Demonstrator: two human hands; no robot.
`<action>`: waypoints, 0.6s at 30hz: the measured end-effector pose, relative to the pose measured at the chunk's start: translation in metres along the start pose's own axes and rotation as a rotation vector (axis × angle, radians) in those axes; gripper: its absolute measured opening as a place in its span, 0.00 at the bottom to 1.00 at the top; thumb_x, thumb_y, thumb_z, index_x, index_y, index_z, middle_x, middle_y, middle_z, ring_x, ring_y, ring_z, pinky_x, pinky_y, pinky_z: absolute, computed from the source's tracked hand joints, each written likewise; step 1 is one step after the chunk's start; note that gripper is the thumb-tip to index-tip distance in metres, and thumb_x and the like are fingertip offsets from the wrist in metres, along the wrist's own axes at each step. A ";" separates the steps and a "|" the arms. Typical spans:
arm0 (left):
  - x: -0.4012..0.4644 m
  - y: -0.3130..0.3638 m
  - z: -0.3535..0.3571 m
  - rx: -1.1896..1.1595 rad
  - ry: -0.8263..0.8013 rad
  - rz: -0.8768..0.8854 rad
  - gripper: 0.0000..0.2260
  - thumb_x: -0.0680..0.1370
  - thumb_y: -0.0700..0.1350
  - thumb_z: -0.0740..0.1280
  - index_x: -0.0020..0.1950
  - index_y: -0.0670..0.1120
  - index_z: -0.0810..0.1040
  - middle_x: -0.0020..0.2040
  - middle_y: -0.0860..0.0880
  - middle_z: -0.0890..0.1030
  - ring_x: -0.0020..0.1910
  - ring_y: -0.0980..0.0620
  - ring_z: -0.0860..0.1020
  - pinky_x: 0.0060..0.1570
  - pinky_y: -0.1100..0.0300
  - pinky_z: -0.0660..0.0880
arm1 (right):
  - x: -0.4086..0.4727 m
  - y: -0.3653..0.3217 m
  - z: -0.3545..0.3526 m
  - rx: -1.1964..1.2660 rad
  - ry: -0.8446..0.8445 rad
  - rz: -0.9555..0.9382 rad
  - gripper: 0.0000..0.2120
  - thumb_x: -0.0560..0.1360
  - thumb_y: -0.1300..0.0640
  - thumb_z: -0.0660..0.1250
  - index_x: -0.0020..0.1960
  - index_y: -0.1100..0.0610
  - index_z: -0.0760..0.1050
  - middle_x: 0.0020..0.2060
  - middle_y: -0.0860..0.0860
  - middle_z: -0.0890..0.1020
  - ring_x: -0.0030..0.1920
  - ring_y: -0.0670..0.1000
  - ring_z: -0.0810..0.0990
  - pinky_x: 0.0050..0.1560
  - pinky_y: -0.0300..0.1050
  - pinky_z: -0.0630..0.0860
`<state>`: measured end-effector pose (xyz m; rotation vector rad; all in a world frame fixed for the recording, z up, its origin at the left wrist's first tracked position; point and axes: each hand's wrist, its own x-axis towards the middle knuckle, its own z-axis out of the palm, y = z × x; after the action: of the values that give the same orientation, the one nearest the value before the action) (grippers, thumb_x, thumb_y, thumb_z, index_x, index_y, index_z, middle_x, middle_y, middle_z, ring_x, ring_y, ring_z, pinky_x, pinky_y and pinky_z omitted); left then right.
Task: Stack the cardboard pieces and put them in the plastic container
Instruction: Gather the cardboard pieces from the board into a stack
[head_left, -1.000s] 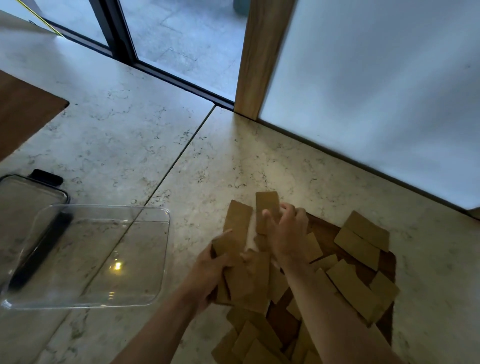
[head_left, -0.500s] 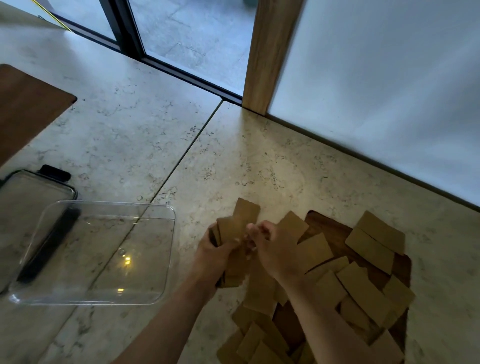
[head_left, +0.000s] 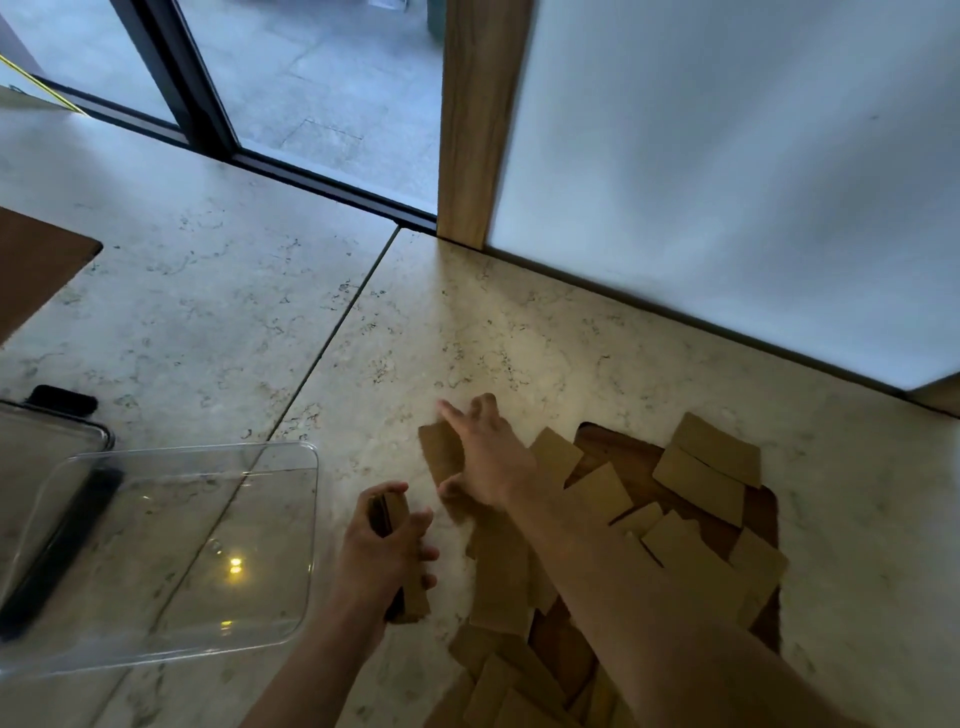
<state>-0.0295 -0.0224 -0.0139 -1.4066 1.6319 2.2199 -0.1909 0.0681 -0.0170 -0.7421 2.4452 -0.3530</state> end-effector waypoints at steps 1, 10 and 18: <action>-0.001 0.001 0.000 0.009 -0.002 -0.003 0.13 0.78 0.45 0.75 0.51 0.64 0.78 0.52 0.36 0.82 0.41 0.40 0.85 0.36 0.43 0.85 | -0.001 0.001 -0.003 -0.007 -0.005 -0.031 0.55 0.65 0.48 0.82 0.81 0.43 0.49 0.73 0.56 0.61 0.66 0.57 0.72 0.64 0.56 0.77; -0.003 0.001 0.010 0.024 0.030 0.040 0.14 0.78 0.45 0.75 0.55 0.61 0.76 0.53 0.38 0.82 0.41 0.41 0.84 0.30 0.52 0.82 | -0.018 0.020 -0.014 0.309 0.276 0.262 0.22 0.74 0.47 0.75 0.61 0.57 0.74 0.55 0.54 0.80 0.52 0.55 0.80 0.52 0.50 0.80; -0.003 0.020 0.079 -0.052 -0.074 0.090 0.14 0.77 0.41 0.75 0.60 0.43 0.78 0.53 0.35 0.84 0.44 0.36 0.82 0.43 0.41 0.82 | -0.104 0.018 0.011 1.548 0.102 0.533 0.07 0.81 0.54 0.67 0.56 0.56 0.77 0.37 0.52 0.85 0.29 0.48 0.81 0.26 0.42 0.77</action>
<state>-0.0877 0.0320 0.0049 -1.2699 1.6565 2.3497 -0.1200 0.1420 0.0118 0.5785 1.5616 -1.7060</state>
